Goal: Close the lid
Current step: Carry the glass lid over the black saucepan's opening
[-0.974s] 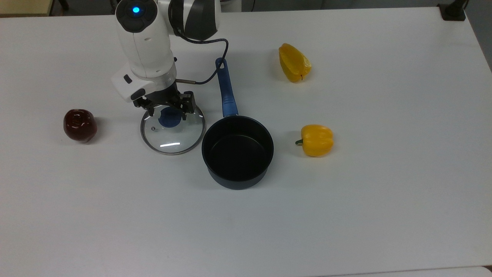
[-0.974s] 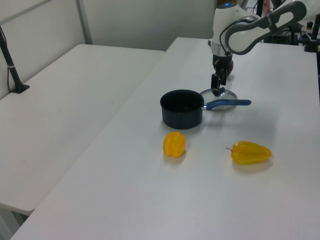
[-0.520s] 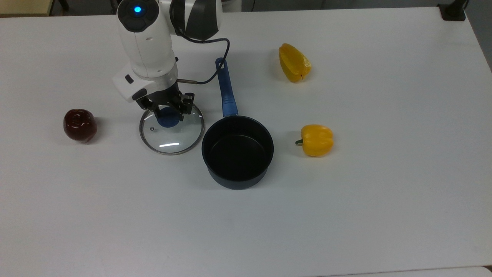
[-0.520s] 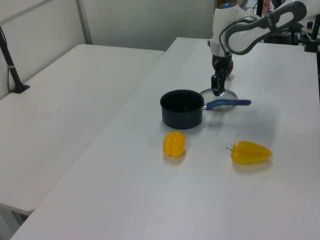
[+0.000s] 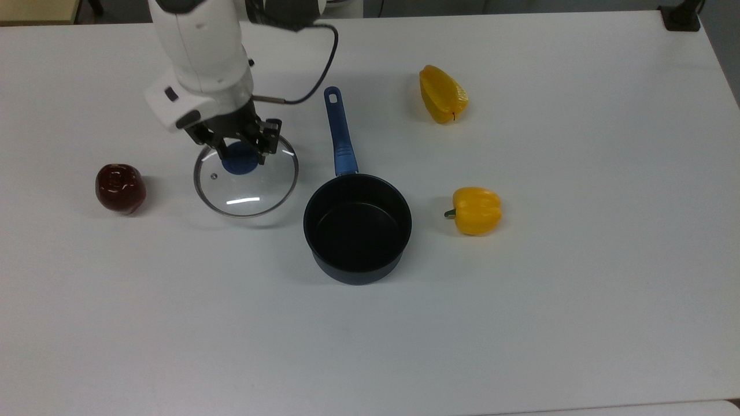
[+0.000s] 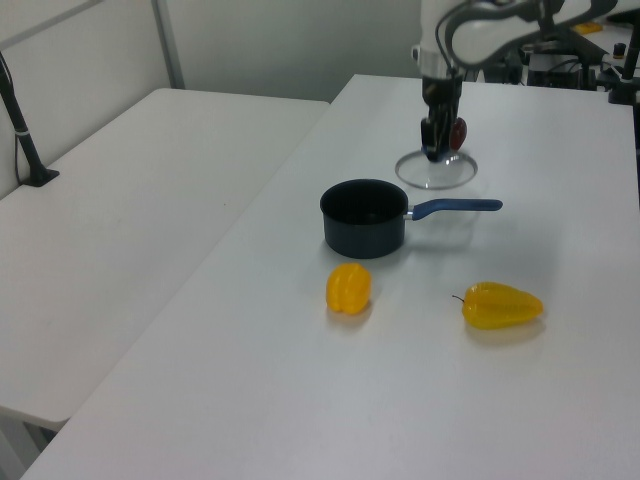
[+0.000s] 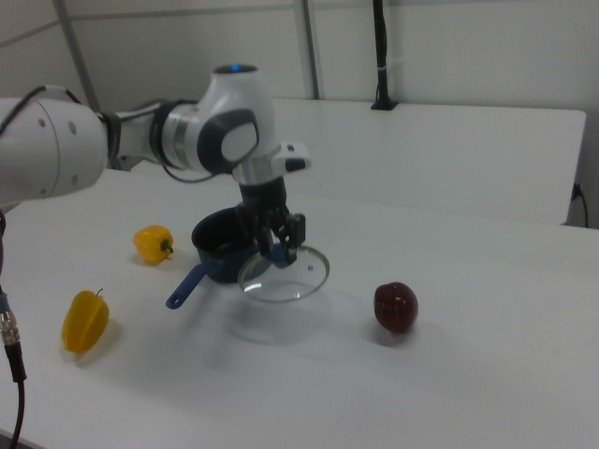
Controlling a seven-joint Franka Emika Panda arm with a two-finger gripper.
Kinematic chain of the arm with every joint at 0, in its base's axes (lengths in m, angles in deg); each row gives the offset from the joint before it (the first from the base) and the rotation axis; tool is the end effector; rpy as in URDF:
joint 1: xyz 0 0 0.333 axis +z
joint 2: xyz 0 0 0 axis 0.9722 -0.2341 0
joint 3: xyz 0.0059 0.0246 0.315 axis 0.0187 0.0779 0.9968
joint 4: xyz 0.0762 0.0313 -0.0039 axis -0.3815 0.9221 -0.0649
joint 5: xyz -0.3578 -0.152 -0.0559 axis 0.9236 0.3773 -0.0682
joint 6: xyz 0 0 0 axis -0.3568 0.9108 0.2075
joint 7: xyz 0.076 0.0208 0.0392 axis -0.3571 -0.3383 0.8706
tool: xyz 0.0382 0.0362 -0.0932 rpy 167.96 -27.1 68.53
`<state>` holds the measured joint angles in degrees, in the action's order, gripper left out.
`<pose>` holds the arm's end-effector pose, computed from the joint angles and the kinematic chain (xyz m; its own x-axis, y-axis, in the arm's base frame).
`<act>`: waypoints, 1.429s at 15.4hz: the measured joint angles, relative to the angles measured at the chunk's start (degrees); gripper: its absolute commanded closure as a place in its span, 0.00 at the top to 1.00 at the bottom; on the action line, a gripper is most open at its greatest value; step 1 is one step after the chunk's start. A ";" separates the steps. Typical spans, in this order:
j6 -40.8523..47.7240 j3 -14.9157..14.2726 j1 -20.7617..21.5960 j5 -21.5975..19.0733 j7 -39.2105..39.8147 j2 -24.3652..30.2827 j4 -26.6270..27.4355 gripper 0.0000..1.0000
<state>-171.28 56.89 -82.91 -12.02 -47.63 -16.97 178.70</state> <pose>0.6681 -0.0506 0.4273 0.9986 -0.0512 0.0164 -0.0518 -0.9978 0.0422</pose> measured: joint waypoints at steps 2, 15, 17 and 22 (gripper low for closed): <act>2.60 0.08 0.10 0.00 0.00 0.41 -4.33 0.39; -8.64 0.49 10.72 1.14 4.53 -2.08 -8.18 0.39; -9.10 0.49 11.10 1.14 4.58 -3.28 -8.17 0.39; -8.50 0.50 13.06 1.14 4.57 -4.39 -8.11 0.41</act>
<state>-179.78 57.39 -69.86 -10.89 -43.06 -21.36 170.59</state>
